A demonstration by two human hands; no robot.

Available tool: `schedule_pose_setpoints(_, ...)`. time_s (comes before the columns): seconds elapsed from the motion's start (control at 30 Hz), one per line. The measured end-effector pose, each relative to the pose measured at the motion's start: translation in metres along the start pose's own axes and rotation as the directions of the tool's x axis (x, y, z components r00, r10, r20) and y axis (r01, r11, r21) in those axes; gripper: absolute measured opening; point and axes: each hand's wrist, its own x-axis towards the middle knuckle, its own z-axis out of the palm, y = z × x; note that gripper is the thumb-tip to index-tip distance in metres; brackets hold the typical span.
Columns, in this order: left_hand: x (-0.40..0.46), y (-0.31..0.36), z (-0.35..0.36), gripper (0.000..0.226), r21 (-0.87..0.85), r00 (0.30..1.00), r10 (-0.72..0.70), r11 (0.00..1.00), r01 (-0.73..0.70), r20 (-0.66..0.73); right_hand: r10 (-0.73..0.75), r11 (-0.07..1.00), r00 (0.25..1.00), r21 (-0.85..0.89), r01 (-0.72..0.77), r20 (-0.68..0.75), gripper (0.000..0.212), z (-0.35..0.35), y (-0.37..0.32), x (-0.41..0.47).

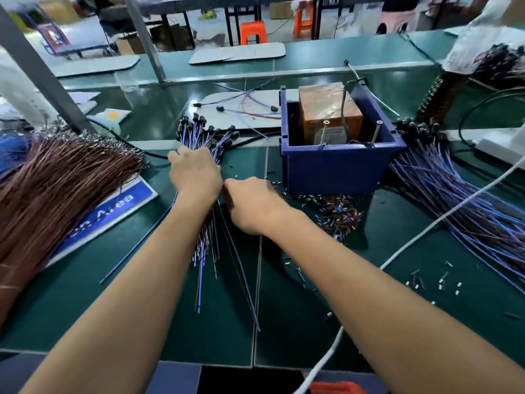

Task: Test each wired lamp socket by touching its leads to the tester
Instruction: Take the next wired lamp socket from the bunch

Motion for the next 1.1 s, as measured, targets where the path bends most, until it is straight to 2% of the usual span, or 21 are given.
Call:
schedule_pose_setpoints(0.07,0.004,0.0,0.005,0.025,-0.016,0.997,0.038,0.999,-0.039,-0.069,0.014,0.998,1.0,-0.063,-0.013,0.008,0.032,0.003,-0.002,0.007)
schedule_pose_setpoints(0.13,0.007,0.0,0.007,0.026,-0.06,0.993,0.06,0.996,-0.067,-0.106,0.018,0.998,1.0,-0.066,-0.017,0.014,0.032,0.004,-0.001,0.01)
schedule_pose_setpoints(0.3,0.017,0.005,0.011,0.025,-0.003,0.993,0.108,0.994,-0.109,-0.037,0.047,0.999,0.998,0.024,-0.048,0.03,0.027,0.001,0.005,0.01)
schedule_pose_setpoints(0.5,0.021,0.007,0.015,0.031,-0.054,0.997,0.039,0.998,-0.042,-0.06,0.055,0.994,0.998,0.092,-0.056,0.014,0.026,0.003,0.008,0.007)
schedule_pose_setpoints(0.67,0.024,0.012,0.014,0.029,-0.052,0.989,0.146,0.988,-0.145,0.005,0.076,0.989,0.997,0.127,-0.077,0.014,0.02,0.003,0.01,0.005)
schedule_pose_setpoints(0.77,0.019,0.013,0.015,0.04,-0.114,0.995,0.091,0.989,-0.096,-0.045,0.088,0.986,0.996,0.139,-0.092,0.032,0.019,0.003,0.01,0.004)
schedule_pose_setpoints(0.87,0.019,0.013,0.014,0.049,-0.077,0.998,0.034,0.996,-0.038,-0.05,0.073,0.98,0.996,0.181,-0.079,0.041,0.017,0.0,0.012,0.003)
schedule_pose_setpoints(0.97,0.023,0.013,0.013,0.045,-0.064,0.999,0.037,0.997,-0.038,-0.019,0.062,0.979,0.997,0.193,-0.068,0.034,0.014,0.0,0.014,0.003)
schedule_pose_setpoints(1.1,0.025,0.016,0.016,0.034,-0.119,0.991,0.129,0.985,-0.124,0.039,0.07,0.974,0.997,0.216,-0.074,0.027,0.018,0.003,0.016,0.004)
